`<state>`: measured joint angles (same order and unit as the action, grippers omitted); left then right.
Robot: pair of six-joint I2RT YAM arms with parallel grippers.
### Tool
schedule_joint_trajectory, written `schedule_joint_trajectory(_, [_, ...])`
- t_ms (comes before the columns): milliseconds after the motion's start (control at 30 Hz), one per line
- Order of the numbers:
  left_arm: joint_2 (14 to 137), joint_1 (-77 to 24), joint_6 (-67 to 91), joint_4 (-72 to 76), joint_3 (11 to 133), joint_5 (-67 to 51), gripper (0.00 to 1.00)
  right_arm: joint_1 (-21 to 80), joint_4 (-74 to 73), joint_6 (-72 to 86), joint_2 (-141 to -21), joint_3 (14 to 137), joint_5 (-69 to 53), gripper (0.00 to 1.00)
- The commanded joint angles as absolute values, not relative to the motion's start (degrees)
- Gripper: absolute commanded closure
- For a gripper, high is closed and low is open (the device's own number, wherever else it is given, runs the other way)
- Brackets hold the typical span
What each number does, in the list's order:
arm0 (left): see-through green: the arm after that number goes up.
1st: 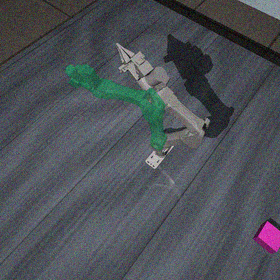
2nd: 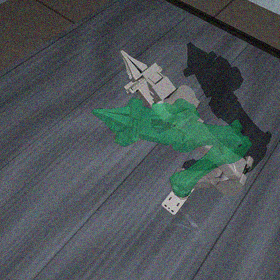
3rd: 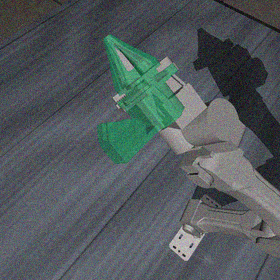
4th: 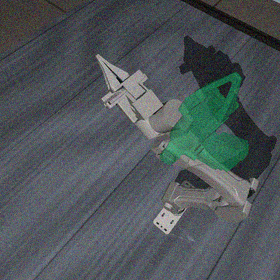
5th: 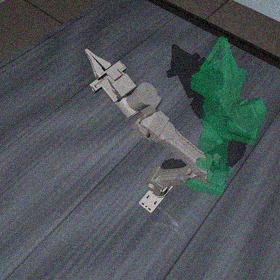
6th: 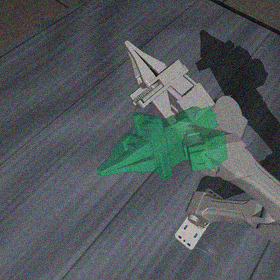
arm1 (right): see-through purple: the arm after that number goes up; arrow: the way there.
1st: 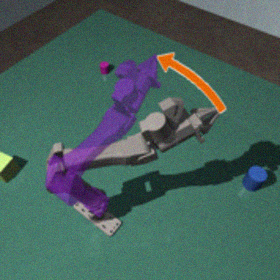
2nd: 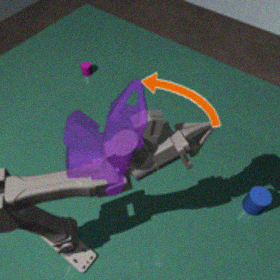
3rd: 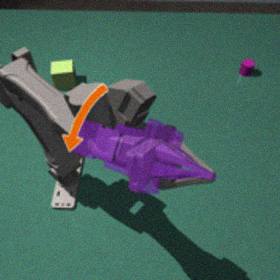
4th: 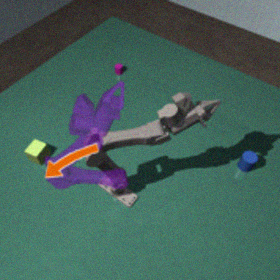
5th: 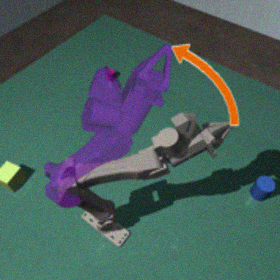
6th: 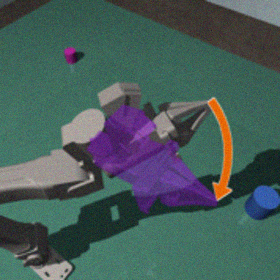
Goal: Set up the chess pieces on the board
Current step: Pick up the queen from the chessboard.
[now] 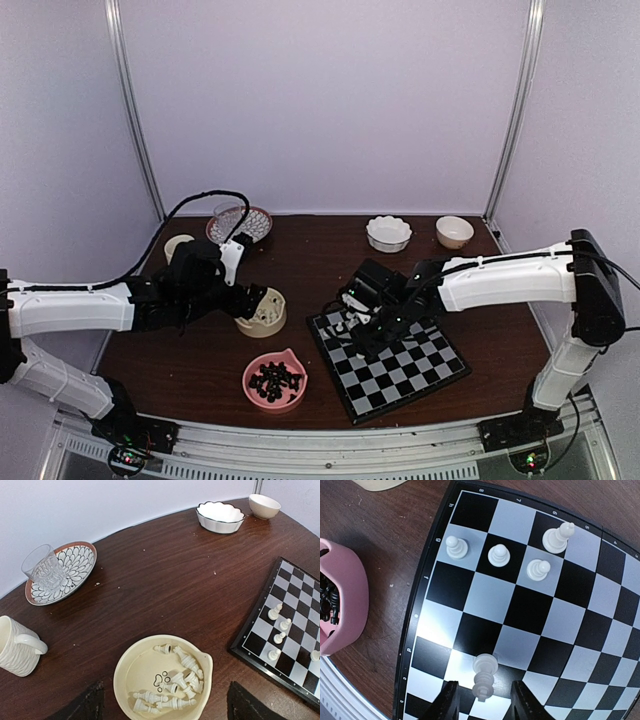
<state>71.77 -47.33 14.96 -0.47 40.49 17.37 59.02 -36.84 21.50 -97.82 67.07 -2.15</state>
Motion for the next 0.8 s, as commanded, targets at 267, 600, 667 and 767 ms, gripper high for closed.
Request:
schedule_joint_trajectory(267, [71.44, -47.32, 15.65, 1.67, 40.29, 17.66, 0.16, 59.24, -36.6, 21.19, -99.25, 68.92, -1.4, 0.79])
schedule_joint_trajectory(600, [71.48, -47.37, 15.64, 1.49, 40.5, 17.58, 0.16, 59.24, -37.0, 20.68, -98.25, 69.2, -0.9, 0.83])
schedule_joint_trajectory(667, [71.46, -47.35, 15.69, 1.41, 40.47, 17.58, 0.16, 59.24, -36.99, 20.61, -97.94, 69.05, -0.73, 0.78])
schedule_joint_trajectory(767, [71.56, -47.32, 15.65, 1.41, 40.49, 17.56, 0.16, 59.24, -36.85, 20.57, -98.03, 68.97, -0.79, 0.69])
